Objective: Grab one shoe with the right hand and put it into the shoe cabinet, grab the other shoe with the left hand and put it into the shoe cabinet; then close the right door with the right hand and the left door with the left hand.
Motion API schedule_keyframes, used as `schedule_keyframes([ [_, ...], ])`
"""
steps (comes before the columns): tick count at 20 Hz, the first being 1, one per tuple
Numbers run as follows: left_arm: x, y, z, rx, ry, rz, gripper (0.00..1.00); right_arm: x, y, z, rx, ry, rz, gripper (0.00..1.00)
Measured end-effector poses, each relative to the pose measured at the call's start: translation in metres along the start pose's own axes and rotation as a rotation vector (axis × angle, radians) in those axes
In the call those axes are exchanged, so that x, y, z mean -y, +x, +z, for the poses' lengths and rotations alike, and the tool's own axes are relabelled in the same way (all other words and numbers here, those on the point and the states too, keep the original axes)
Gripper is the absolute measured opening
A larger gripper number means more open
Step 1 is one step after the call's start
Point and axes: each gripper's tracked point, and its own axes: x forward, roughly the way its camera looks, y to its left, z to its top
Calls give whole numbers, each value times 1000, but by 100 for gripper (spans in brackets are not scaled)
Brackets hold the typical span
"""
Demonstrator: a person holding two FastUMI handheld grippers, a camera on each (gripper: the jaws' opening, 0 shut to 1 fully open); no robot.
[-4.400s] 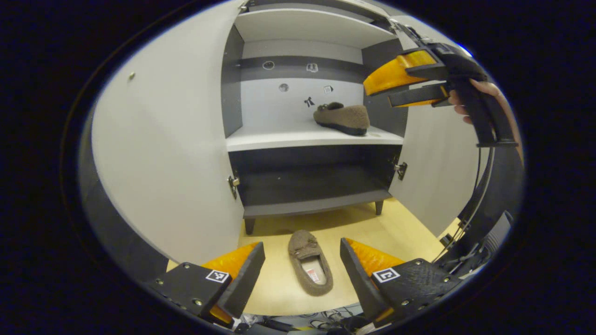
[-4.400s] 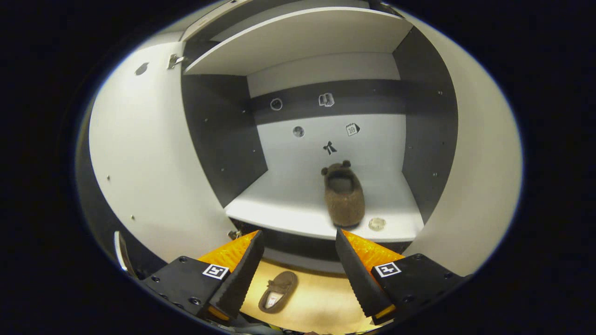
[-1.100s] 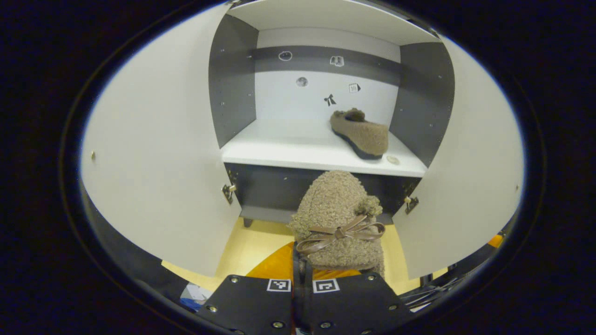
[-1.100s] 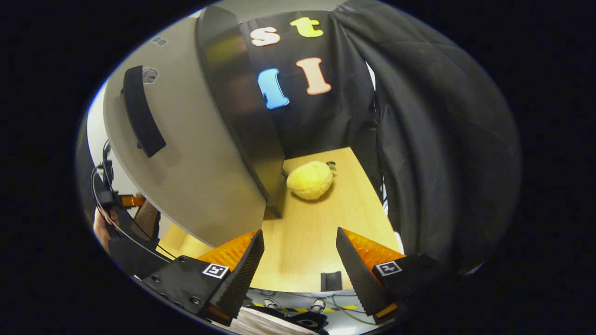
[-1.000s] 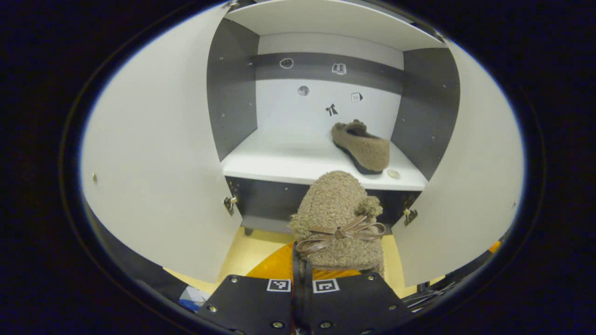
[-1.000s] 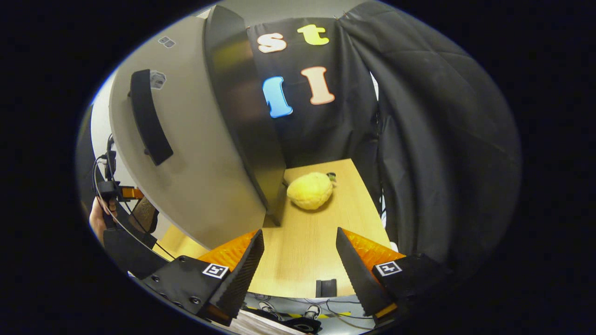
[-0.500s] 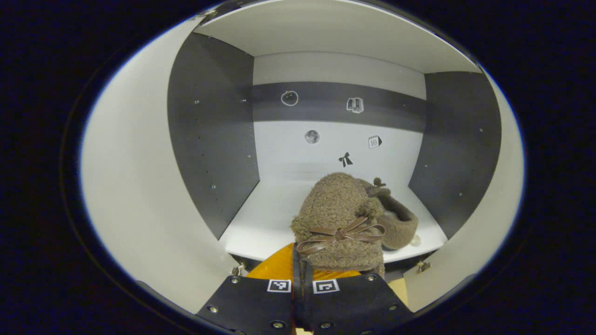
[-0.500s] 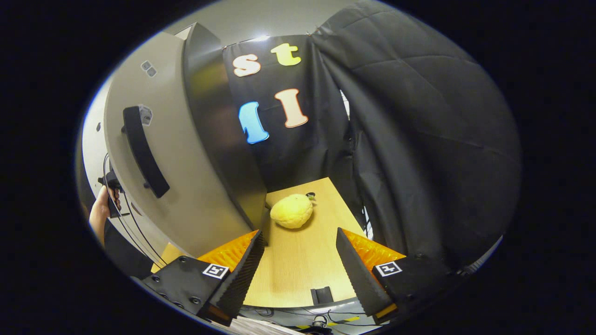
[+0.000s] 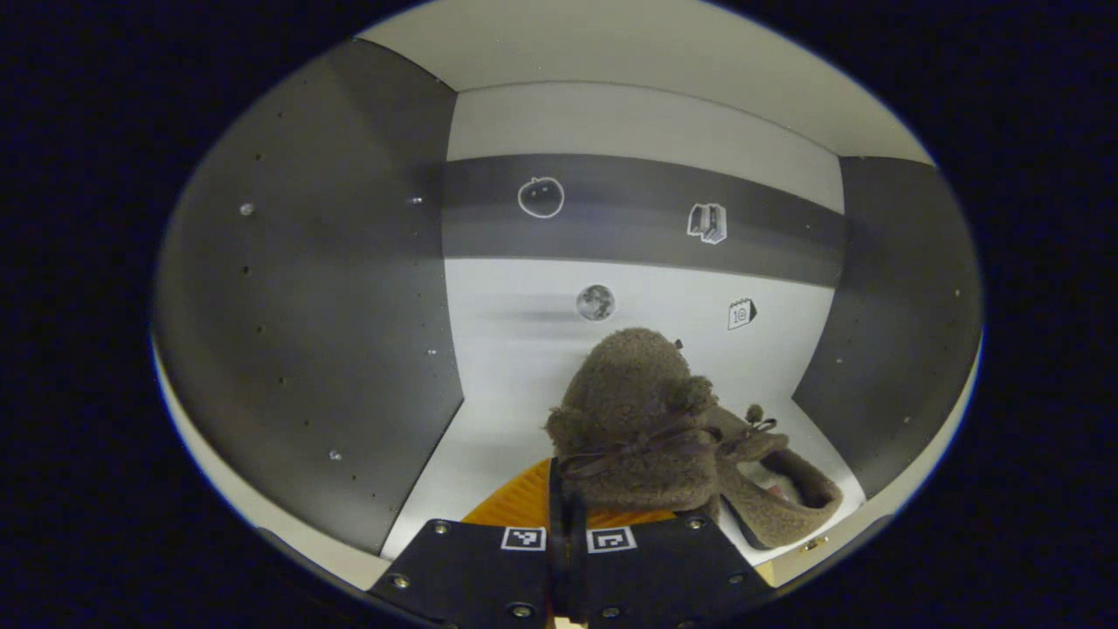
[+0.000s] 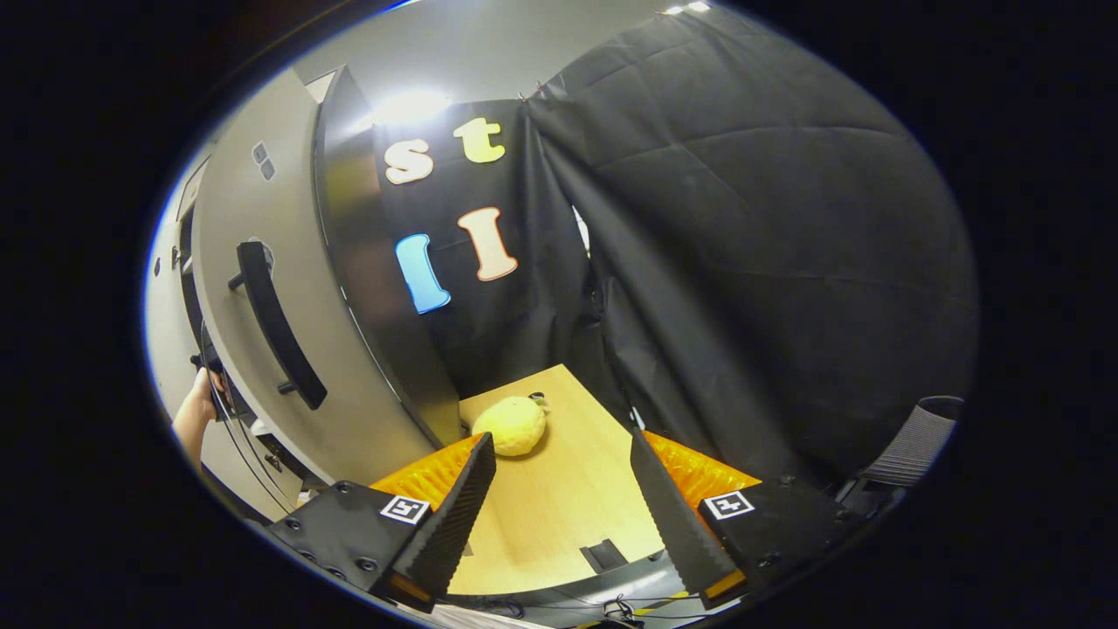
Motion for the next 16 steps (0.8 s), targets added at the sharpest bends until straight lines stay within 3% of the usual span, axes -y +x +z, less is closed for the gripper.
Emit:
schedule_keyframes([
  [6,14,41,-18,-63,26,-45,2,1,-30,-13,13,34,-87,98],
  [8,17,47,-22,-82,40,-53,2,3,-35,-14,21,50,-110,98],
  [9,16,51,-25,-93,47,-49,8,3,-36,-16,21,58,-116,98],
  [10,16,52,-28,-103,47,-52,4,4,-38,-16,24,65,-121,98],
  [13,13,50,-36,-137,34,-57,6,14,-44,-20,25,69,-150,98],
  [14,13,45,-38,-144,21,-68,9,19,-47,-21,29,71,-160,98],
  [15,10,41,-37,-144,20,-63,17,22,-50,-24,31,74,-161,98],
  [16,8,36,-32,-129,23,-65,17,26,-53,-27,30,78,-161,98],
])
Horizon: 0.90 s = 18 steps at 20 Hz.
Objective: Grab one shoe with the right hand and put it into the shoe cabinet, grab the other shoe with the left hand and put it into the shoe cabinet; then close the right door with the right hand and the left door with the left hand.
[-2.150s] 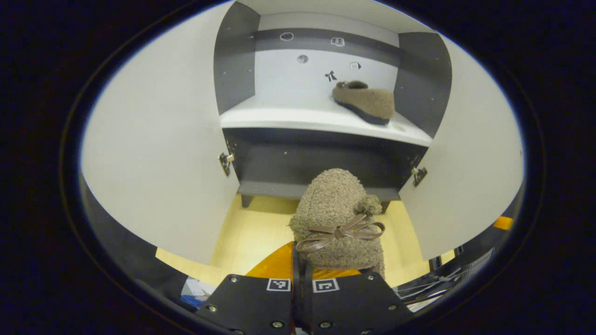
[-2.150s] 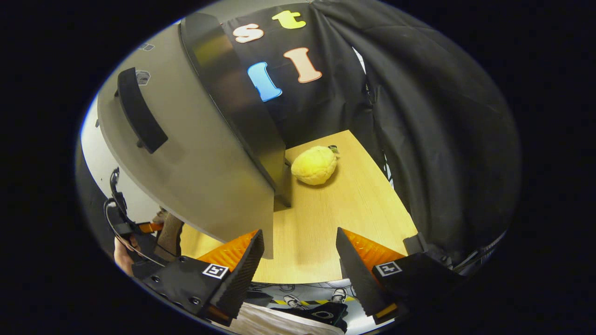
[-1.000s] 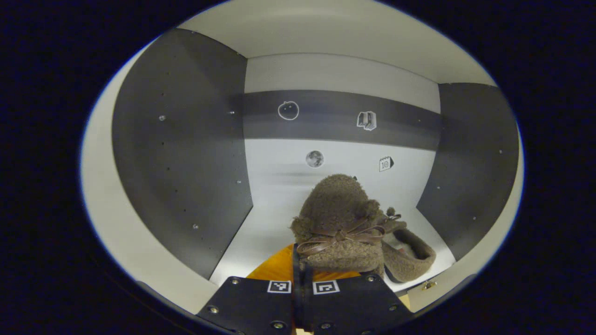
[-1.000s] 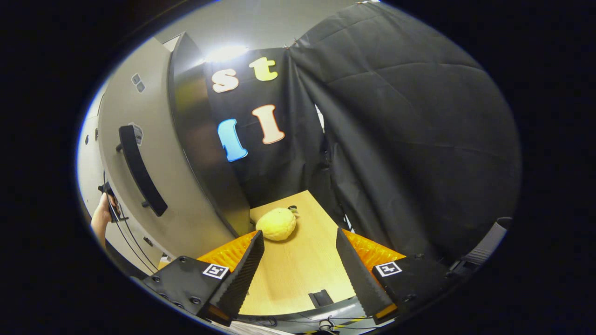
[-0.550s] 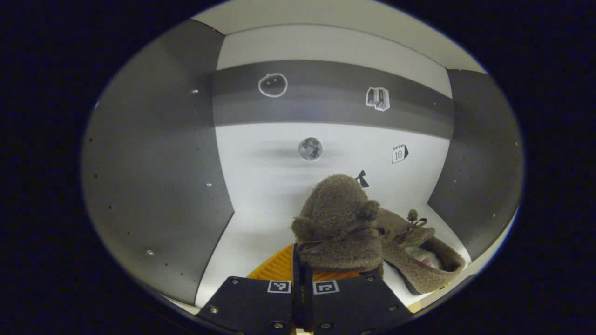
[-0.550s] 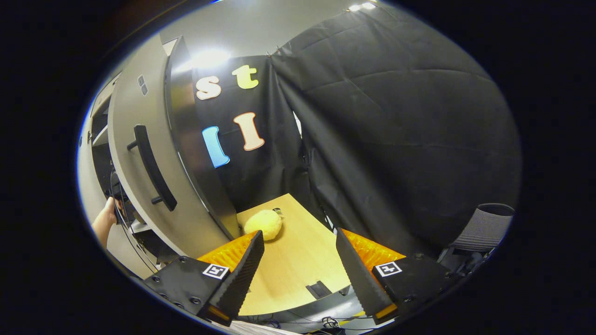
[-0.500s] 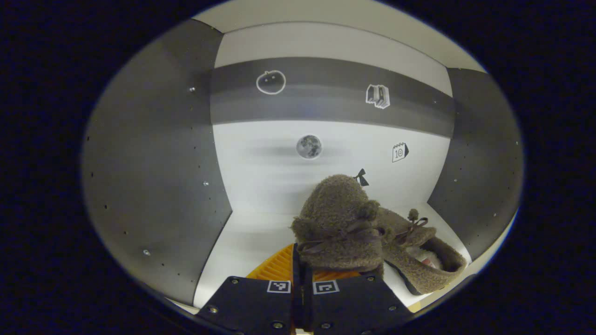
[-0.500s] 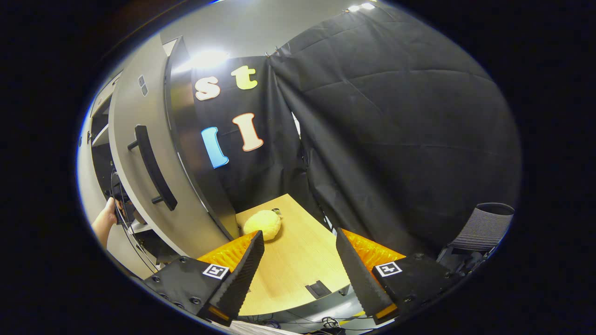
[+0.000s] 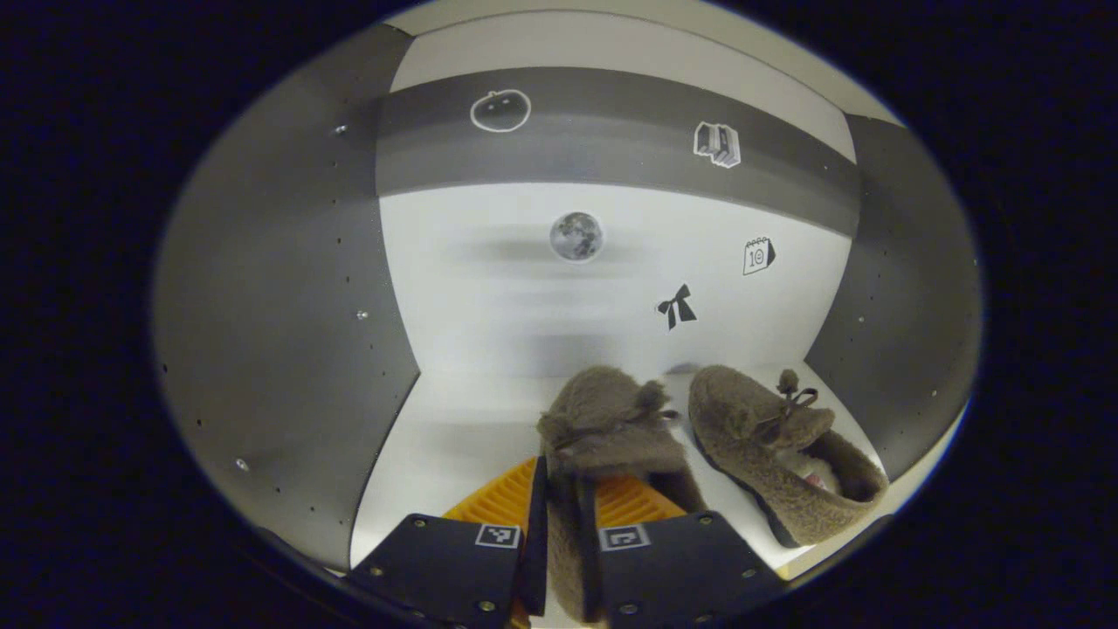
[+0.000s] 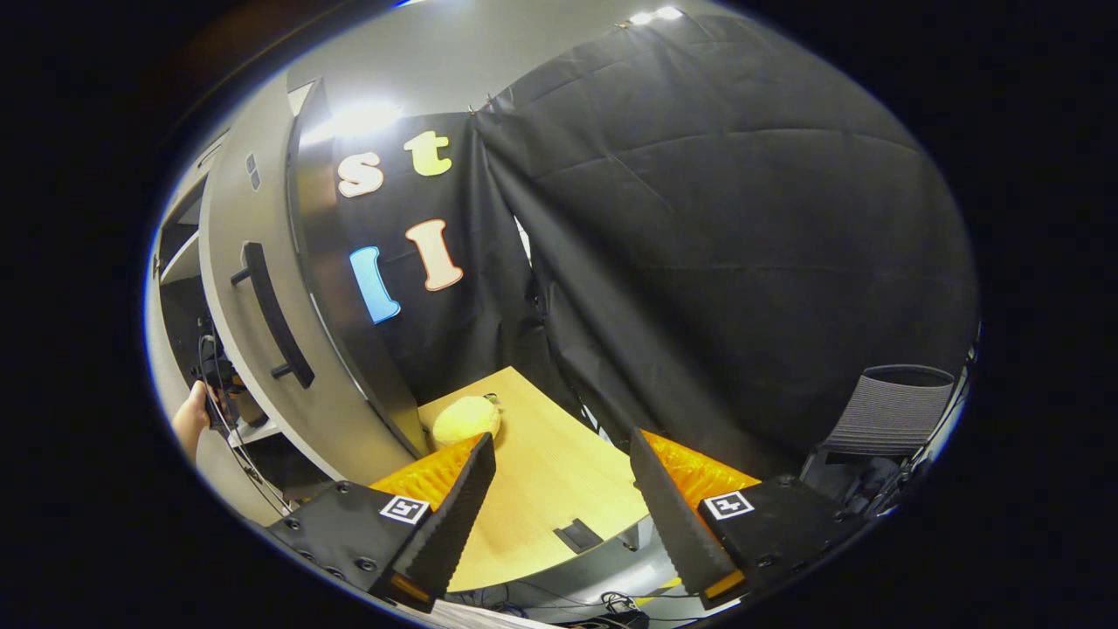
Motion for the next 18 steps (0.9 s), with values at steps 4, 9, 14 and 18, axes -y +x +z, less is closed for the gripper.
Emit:
schedule_keyframes([
  [4,-6,-28,4,12,57,40,79,7,9,-4,-25,33,8,98],
  [9,22,-94,32,151,151,-10,95,-19,31,6,-16,-9,104,98],
  [14,49,-186,63,351,190,-13,100,-45,54,16,-29,-88,202,98],
  [18,56,-257,67,500,150,-11,100,-69,74,37,-19,-101,274,98],
])
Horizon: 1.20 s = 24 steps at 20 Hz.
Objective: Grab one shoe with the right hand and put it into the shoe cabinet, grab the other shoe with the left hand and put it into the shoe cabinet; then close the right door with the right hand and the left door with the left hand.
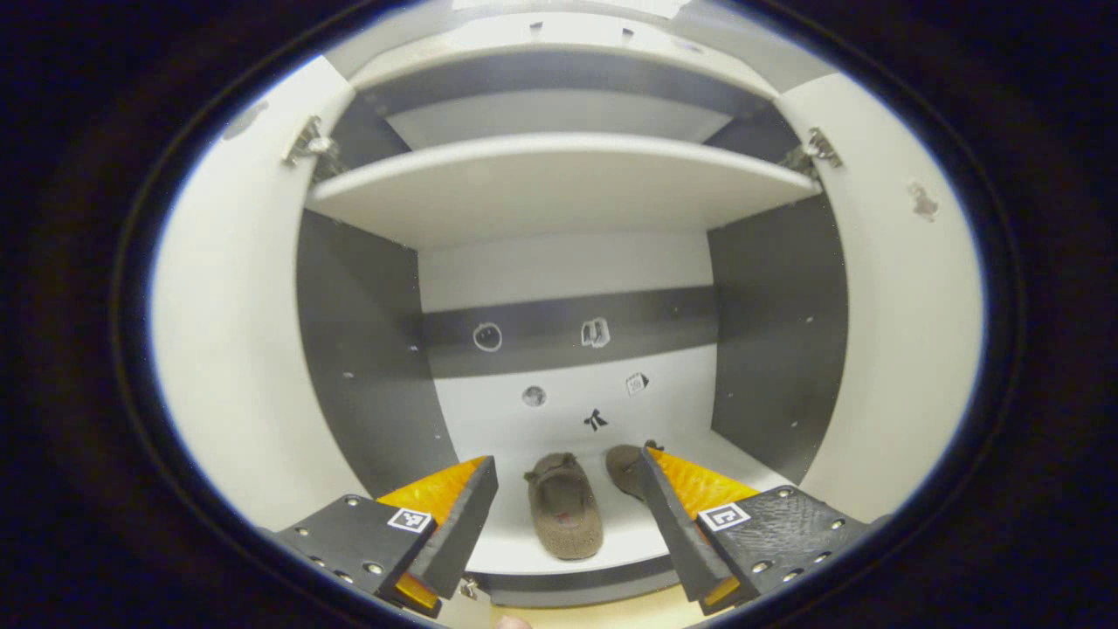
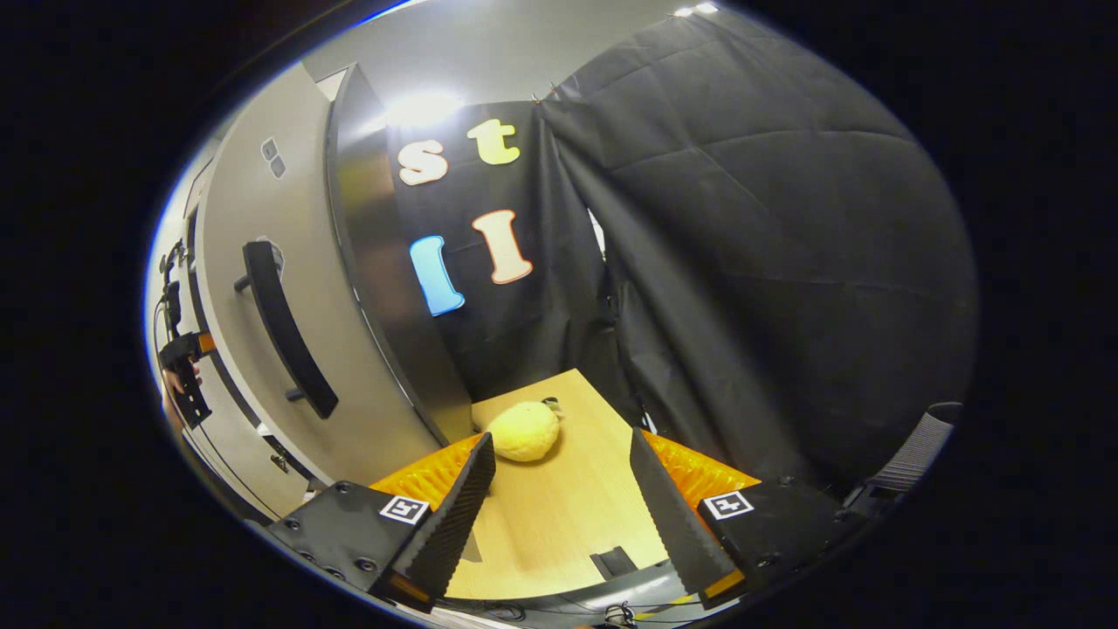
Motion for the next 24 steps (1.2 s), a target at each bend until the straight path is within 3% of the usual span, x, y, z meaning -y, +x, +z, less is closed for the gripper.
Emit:
schedule_keyframes([
  [6,-4,-81,4,128,-61,168,99,-19,17,32,13,-70,103,98],
  [12,-4,-147,-30,82,-56,296,100,-51,39,72,122,-98,212,98],
  [18,-18,-209,-73,34,-68,339,94,-91,45,87,184,-114,243,98],
  [22,-35,-217,-94,6,-75,300,94,-104,41,92,209,-147,187,98],
  [23,-39,-216,-99,-3,-76,291,94,-109,38,93,215,-147,181,92],
  [24,-45,-217,-105,-10,-80,286,94,-109,37,94,229,-161,155,92],
])
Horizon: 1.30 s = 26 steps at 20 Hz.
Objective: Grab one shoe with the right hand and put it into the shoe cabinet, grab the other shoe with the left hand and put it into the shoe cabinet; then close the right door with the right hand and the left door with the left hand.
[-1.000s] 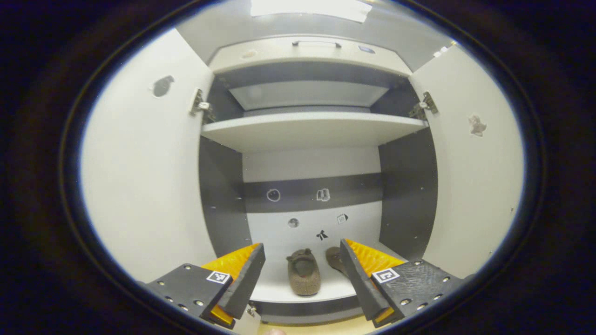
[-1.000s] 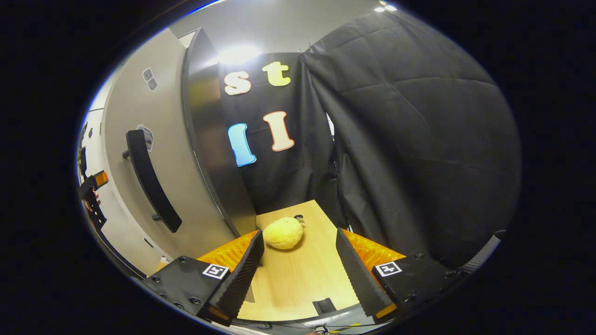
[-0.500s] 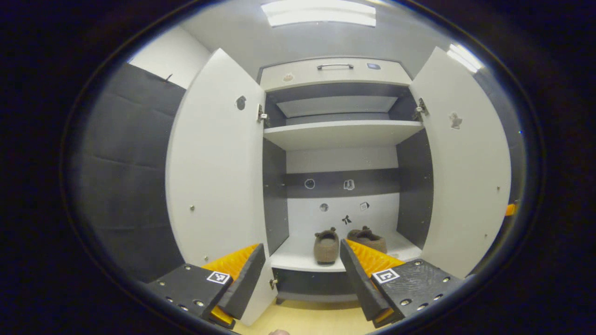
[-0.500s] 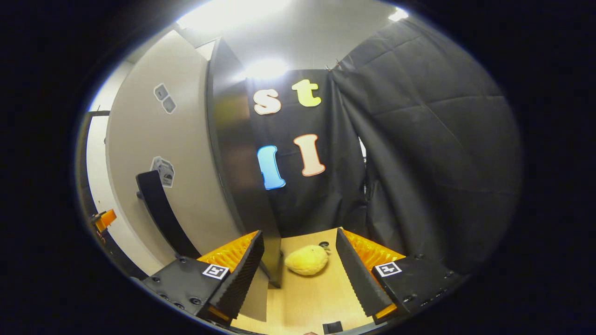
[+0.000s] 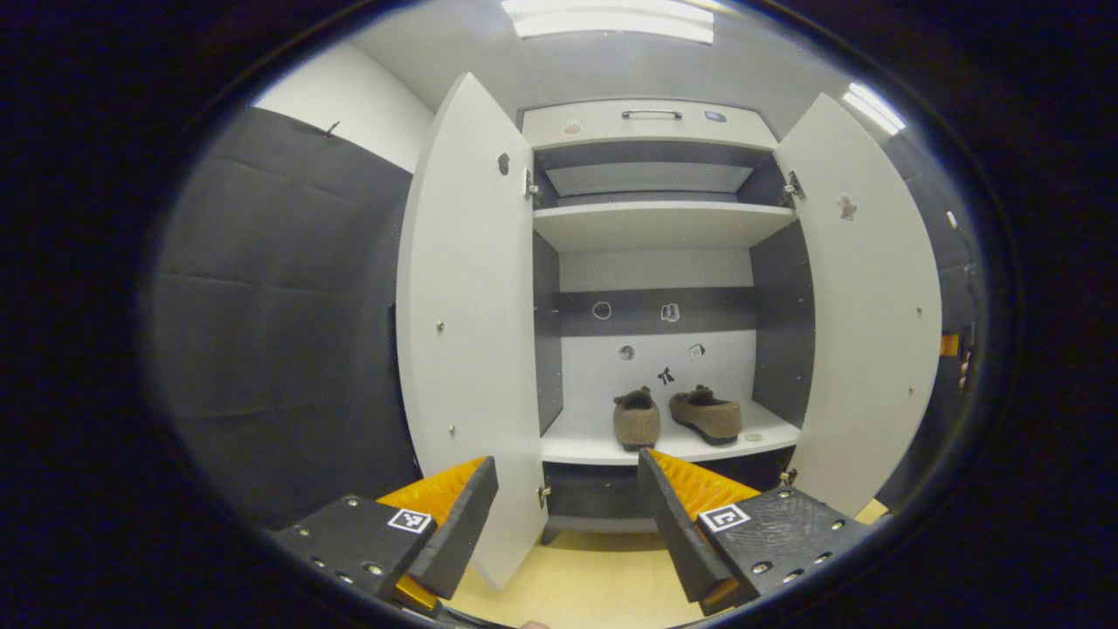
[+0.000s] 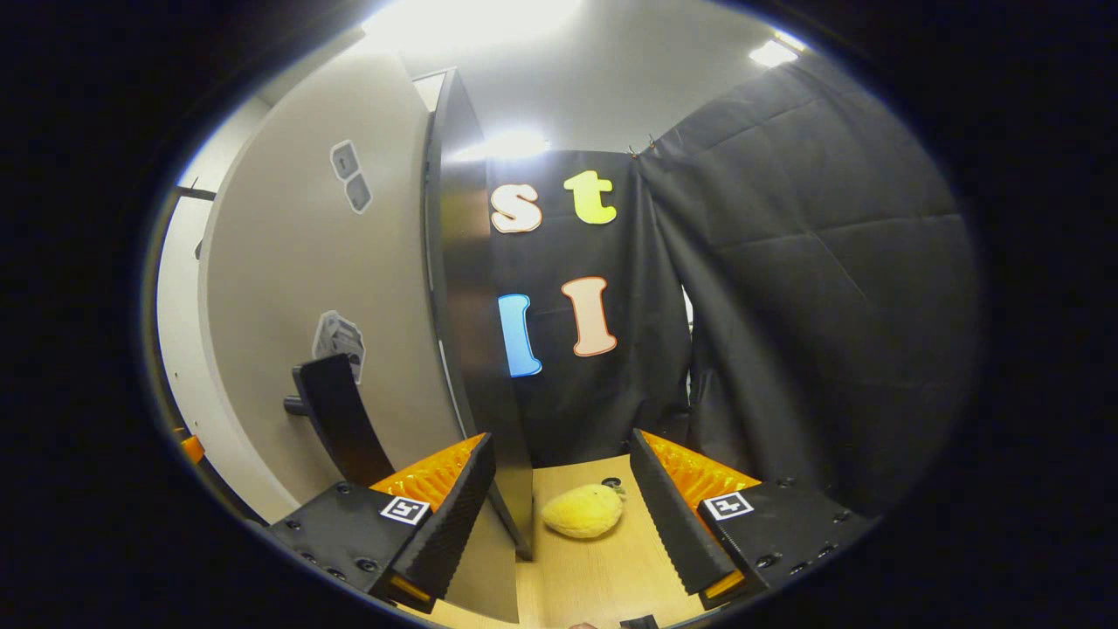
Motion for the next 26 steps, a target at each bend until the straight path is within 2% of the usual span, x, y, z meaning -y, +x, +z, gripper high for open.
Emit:
schedule_keyframes([
  [1,-4,1,-4,-8,-9,-5,94,-1,-4,4,17,-24,-6,96],
  [2,-6,2,-10,-17,-26,-17,94,-5,-5,5,24,-47,-8,97],
  [3,-8,3,-12,-19,-45,-29,94,-4,-6,7,29,-67,-28,87],
  [4,-10,4,-13,-19,-63,-40,88,-4,-9,8,34,-79,-46,94],
  [5,-13,4,-13,-15,-74,-48,100,-6,-11,9,36,-86,-56,94],
  [6,-17,5,-13,-10,-80,-51,94,-8,-10,8,34,-86,-58,94],
  [7,-20,5,-12,-3,-82,-60,94,-13,-9,8,32,-76,-54,94],
  [8,-21,16,-19,1,-79,-72,94,-19,-8,7,27,-66,-44,94],
  [9,-25,14,-18,1,-75,-80,100,-29,-13,5,27,-57,-33,94],
  [11,-29,12,-22,-5,-73,-96,94,-47,-21,1,33,-50,-17,94],
  [14,-32,11,-26,-14,-79,-116,94,-73,-19,-2,33,-46,11,94],
  [15,-35,11,-26,-15,-78,-120,97,-82,-18,-5,27,-38,19,94],
  [16,-37,11,-27,-17,-78,-125,94,-90,-18,-7,20,-29,24,94],
  [19,-47,9,-26,-14,-84,-135,94,-121,-20,-9,15,-37,63,94],
  [20,-51,7,-26,-13,-91,-138,94,-131,-19,-10,10,-43,77,86],
  [21,-54,7,-26,-11,-99,-141,94,-140,-17,-15,-12,-36,94,94],
  [23,-64,4,-29,-15,-102,-139,94,-160,-19,-30,-78,3,132,94],
  [26,-87,1,-28,-2,-92,-108,94,-182,-26,-33,-94,45,187,97],
])
